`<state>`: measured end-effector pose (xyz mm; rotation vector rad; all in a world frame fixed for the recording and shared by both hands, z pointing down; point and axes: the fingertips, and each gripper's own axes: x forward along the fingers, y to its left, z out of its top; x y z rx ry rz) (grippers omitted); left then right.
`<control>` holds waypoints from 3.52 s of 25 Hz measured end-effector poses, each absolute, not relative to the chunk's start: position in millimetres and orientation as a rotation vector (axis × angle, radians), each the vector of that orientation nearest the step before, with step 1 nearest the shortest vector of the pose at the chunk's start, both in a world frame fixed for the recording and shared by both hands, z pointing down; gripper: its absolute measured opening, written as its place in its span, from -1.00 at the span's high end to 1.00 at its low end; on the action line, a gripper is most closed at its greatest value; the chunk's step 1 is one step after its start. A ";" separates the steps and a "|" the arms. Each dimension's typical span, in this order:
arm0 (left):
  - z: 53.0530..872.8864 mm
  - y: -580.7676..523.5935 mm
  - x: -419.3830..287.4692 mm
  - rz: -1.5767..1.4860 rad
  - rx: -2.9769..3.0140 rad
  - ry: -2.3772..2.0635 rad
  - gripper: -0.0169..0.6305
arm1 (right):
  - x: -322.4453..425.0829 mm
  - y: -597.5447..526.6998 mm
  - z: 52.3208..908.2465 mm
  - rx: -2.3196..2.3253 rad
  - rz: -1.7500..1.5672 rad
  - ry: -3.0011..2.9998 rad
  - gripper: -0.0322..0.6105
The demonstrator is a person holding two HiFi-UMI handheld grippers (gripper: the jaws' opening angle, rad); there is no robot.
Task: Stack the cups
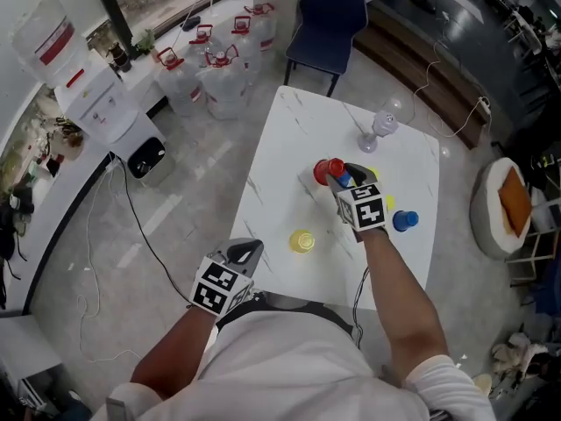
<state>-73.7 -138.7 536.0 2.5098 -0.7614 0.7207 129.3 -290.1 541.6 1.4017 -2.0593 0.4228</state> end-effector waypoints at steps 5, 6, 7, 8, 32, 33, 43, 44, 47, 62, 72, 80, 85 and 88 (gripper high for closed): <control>537.3 -135.8 -45.3 0.730 2.570 -0.672 0.92 | 148.7 -215.2 533.0 1.477 0.452 -2.052 0.25; 537.7 -135.0 -41.4 0.734 2.579 -0.658 0.92 | 150.6 -200.0 536.0 1.476 0.456 -2.042 0.25; 538.4 -133.2 -38.7 0.740 2.584 -0.648 0.92 | 151.0 -184.1 541.4 1.467 0.465 -2.031 0.25; 539.4 -130.9 -37.1 0.745 2.586 -0.640 0.92 | 150.3 -168.1 548.6 1.452 0.476 -2.020 0.25; 549.8 -93.8 -27.0 0.804 2.569 -0.575 0.92 | 113.9 -93.7 632.9 1.243 0.407 -1.918 0.23; 550.0 -94.3 -26.6 0.804 2.567 -0.575 0.92 | 113.3 -94.1 633.3 1.237 0.408 -1.920 0.23; 550.6 -105.9 -24.3 0.787 2.549 -0.620 0.92 | 127.6 -116.1 570.9 1.369 0.452 -2.070 0.16; 550.2 -107.1 -24.7 0.784 2.545 -0.631 0.92 | 135.9 -129.6 563.6 1.400 0.443 -2.080 0.19; 545.7 -107.0 -26.3 0.770 2.537 -0.663 0.92 | 156.8 -172.6 558.7 1.436 0.429 -2.070 0.23; 544.4 -99.0 -84.0 0.741 2.371 -0.946 0.92 | 188.3 -300.0 622.7 1.392 0.507 -1.927 0.09; 547.6 -97.8 -82.2 0.737 2.364 -0.936 0.92 | 188.4 -301.6 630.1 1.391 0.535 -1.927 0.21; 542.7 -114.1 -45.4 0.739 2.485 -0.786 0.92 | 183.1 -237.8 561.5 1.489 0.521 -2.055 0.21; 536.2 -115.8 -14.7 0.749 2.578 -0.657 0.92 | 194.2 -175.3 541.3 1.583 0.570 -2.065 0.21; 536.8 -112.4 1.1 0.761 2.613 -0.592 0.92 | 203.1 -141.8 539.4 1.633 0.575 -2.037 0.21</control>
